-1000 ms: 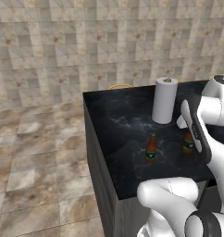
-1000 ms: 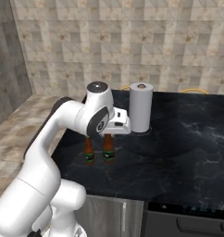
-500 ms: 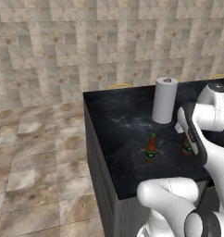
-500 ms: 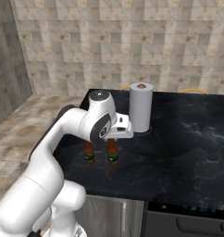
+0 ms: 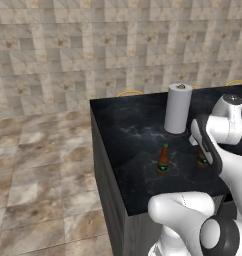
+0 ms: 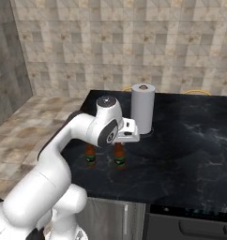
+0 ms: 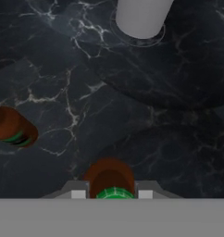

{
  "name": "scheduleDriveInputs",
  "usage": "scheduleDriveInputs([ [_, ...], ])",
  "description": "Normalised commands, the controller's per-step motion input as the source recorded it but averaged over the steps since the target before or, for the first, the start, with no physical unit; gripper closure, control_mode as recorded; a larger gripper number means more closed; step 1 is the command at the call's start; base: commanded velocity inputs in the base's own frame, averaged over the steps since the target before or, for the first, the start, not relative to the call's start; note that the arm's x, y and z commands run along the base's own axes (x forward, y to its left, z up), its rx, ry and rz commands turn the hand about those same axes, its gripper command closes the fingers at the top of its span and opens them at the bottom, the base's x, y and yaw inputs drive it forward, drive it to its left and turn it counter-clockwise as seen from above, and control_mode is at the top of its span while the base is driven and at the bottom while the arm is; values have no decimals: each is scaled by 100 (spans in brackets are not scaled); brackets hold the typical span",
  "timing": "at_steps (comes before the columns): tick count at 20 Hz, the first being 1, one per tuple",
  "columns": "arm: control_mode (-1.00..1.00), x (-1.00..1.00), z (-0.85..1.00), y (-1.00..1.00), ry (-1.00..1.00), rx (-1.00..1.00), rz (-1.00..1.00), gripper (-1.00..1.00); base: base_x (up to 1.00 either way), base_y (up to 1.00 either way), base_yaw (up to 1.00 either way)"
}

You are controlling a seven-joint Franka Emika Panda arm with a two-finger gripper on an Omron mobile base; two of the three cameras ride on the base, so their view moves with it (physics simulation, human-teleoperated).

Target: Move the drinks to the dining counter.

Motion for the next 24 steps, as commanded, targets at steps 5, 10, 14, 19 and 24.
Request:
scheduleDriveInputs([
  [5, -100, 15, -9, -3, 0, 0, 0, 100, 0, 0, 0],
  [10, -100, 6, -4, 0, 0, 0, 0, 100, 0, 0, 0],
  [14, -100, 3, -12, 0, 0, 0, 0, 100, 0, 0, 0],
  [19, -100, 1, -15, 0, 0, 0, 0, 100, 0, 0, 0],
  [24, -100, 2, -14, 0, 0, 0, 0, 100, 0, 0, 0],
])
